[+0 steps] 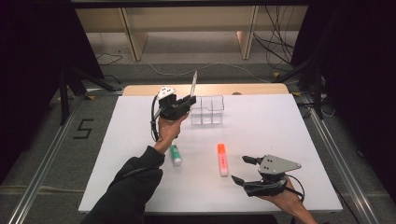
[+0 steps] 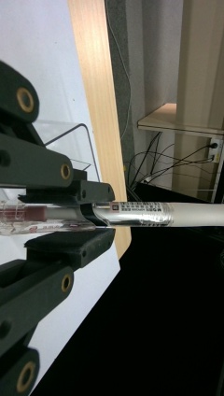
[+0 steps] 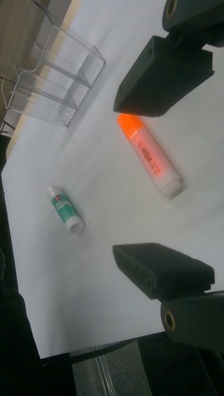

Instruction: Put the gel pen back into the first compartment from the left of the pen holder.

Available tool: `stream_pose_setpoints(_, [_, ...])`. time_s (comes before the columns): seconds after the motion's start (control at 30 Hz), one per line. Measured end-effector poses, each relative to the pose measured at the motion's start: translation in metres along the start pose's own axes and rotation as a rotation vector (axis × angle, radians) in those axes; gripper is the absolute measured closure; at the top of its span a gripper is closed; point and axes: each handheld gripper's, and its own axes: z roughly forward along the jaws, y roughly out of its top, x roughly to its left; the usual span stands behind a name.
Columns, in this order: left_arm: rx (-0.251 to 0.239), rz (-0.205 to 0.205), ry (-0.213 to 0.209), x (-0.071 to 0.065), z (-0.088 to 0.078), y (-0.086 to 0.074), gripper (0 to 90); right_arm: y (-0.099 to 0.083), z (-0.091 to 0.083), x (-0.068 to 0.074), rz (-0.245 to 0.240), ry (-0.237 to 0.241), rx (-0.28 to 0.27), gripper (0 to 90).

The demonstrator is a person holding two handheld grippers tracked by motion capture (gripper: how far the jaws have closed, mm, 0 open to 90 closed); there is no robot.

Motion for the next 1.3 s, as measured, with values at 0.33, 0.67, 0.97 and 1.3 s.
stream_pose_setpoints(0.33, [-0.007, 0.0, 0.028, 0.004, 0.018, 0.002, 76.2, 0.0, 0.001, 0.001, -0.011, 0.004, 0.008, 27.0])
stream_pose_setpoints(0.67, [-0.02, -0.003, 0.04, 0.004, 0.036, 0.006, 76.1, 0.0, 0.002, 0.002, -0.016, 0.01, 0.005, 27.0])
stream_pose_setpoints(0.97, [-0.032, -0.014, 0.054, 0.006, 0.047, 0.006, 76.1, 0.0, 0.002, 0.002, -0.028, 0.015, 0.004, 27.4])
stream_pose_setpoints(1.3, [-0.034, -0.012, 0.077, 0.014, 0.053, 0.003, 76.1, 0.0, 0.002, 0.003, -0.032, 0.021, -0.005, 28.2])
